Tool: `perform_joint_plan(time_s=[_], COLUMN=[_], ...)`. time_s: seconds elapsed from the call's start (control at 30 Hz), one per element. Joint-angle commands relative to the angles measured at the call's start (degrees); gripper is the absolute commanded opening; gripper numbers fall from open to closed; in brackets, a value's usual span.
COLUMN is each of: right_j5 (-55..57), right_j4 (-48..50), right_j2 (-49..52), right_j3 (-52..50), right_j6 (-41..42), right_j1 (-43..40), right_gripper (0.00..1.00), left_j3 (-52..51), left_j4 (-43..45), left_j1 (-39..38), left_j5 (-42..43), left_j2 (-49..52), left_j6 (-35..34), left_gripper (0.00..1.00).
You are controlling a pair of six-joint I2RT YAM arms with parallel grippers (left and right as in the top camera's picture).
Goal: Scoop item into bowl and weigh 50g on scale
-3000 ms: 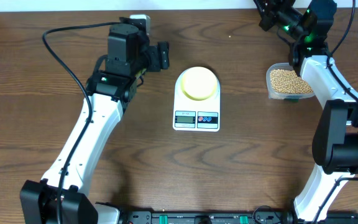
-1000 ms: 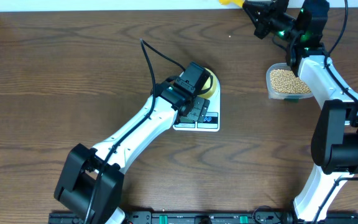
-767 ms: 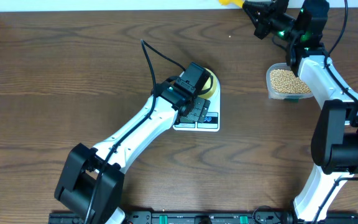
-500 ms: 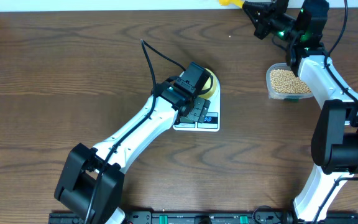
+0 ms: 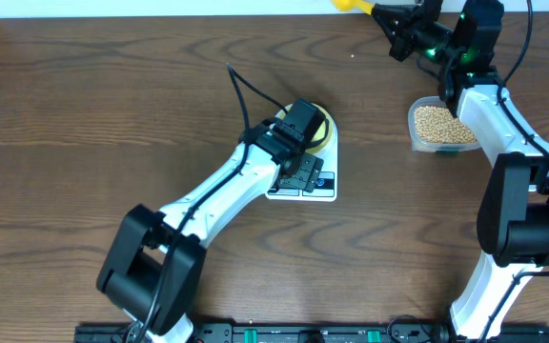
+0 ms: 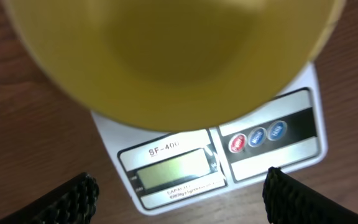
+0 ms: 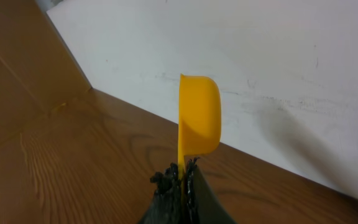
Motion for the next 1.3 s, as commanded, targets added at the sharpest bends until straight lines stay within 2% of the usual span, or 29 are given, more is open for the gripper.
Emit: perform_joint_plan(time_s=[0.0,0.43,1.27], right_j5=[-0.4,-0.4,-0.4], right_j4=[0.1,-0.3,-1.1], right_j2=[0.6,0.6,0.6], right_j3=[1.1,1.1,1.1], right_j6=[-0.9,-0.9,-0.9], right_j1=[0.2,0.2,0.2], right_gripper=[0.01,0.01,0.01], left_j3=[-0.4,-0.4,-0.5], left_j4=[0.3,2.2,3.3], left_j1=[-0.2,-0.2,-0.2], left_j5=[0.0,0.0,0.0], left_j2=[1.2,5.8,8.0], left_j6=[1.0,1.0,0.9], left_gripper=[0.86,0.86,0.86])
